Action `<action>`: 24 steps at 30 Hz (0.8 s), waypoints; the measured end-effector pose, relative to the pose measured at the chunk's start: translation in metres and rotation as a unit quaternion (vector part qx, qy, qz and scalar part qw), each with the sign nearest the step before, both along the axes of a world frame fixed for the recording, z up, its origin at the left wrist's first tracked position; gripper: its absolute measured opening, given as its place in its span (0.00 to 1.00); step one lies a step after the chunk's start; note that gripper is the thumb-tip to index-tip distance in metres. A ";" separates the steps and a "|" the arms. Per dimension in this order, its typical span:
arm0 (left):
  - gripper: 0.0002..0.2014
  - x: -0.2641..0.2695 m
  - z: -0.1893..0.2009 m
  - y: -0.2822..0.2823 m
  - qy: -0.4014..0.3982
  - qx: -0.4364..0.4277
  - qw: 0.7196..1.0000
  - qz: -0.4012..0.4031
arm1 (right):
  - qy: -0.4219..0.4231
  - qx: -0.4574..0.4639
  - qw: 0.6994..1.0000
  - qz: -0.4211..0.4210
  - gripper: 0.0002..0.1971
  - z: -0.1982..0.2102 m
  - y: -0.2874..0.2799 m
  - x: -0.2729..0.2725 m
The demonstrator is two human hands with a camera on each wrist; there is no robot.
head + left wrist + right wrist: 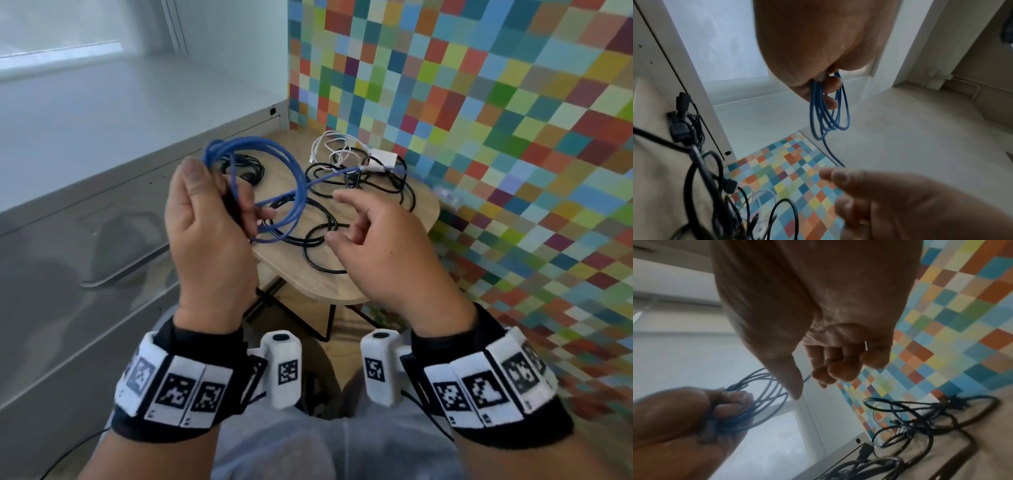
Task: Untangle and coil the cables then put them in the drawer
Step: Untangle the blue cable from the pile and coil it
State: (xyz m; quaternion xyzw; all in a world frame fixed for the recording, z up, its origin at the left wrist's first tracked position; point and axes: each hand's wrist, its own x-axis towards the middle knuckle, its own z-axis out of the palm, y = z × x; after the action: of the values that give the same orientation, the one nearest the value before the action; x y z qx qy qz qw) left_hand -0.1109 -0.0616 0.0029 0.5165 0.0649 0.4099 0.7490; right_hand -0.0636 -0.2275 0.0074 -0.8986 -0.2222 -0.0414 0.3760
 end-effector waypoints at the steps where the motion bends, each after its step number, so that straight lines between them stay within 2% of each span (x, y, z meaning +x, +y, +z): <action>1: 0.17 -0.001 0.003 0.003 0.000 -0.009 1.000 0.003 | 0.014 0.011 1.000 -0.001 0.26 0.000 -0.001 0.001; 3: 0.18 -0.002 0.004 0.007 0.007 -0.018 1.000 -0.002 | 0.012 0.058 0.998 0.007 0.22 0.002 -0.001 -0.001; 6: 0.18 -0.002 0.002 0.004 0.021 -0.009 1.000 -0.009 | -0.028 0.179 0.982 0.047 0.04 0.010 0.005 -0.009; 7: 0.18 -0.001 0.002 0.002 0.025 -0.002 1.000 -0.012 | -0.031 0.204 0.977 0.063 0.04 0.012 0.008 -0.013; 9: 0.18 -0.001 0.001 -0.004 0.033 0.014 0.999 -0.024 | -0.021 0.225 0.969 0.101 0.06 0.014 0.011 -0.019; 11: 0.18 0.000 -0.001 -0.010 0.037 0.030 0.998 -0.039 | 0.006 0.231 0.964 0.131 0.03 0.015 0.016 -0.024; 16: 0.18 -0.001 -0.007 -0.016 0.052 0.060 0.995 -0.064 | 0.031 0.214 0.971 0.100 0.08 0.008 0.020 -0.022; 20: 0.18 -0.006 -0.004 -0.020 0.049 0.112 0.989 -0.087 | 0.079 0.180 0.973 0.121 0.14 0.007 0.023 -0.026; 24: 0.17 -0.006 -0.006 -0.014 0.055 0.128 0.987 -0.076 | 0.112 0.207 0.966 0.108 0.14 0.008 0.021 -0.023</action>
State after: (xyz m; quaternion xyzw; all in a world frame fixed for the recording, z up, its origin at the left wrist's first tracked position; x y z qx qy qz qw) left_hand -0.1169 -0.0752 -0.0036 0.6334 0.0130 0.3276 0.7009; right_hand -0.0870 -0.2066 0.0152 -0.7705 -0.2611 0.0558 0.5788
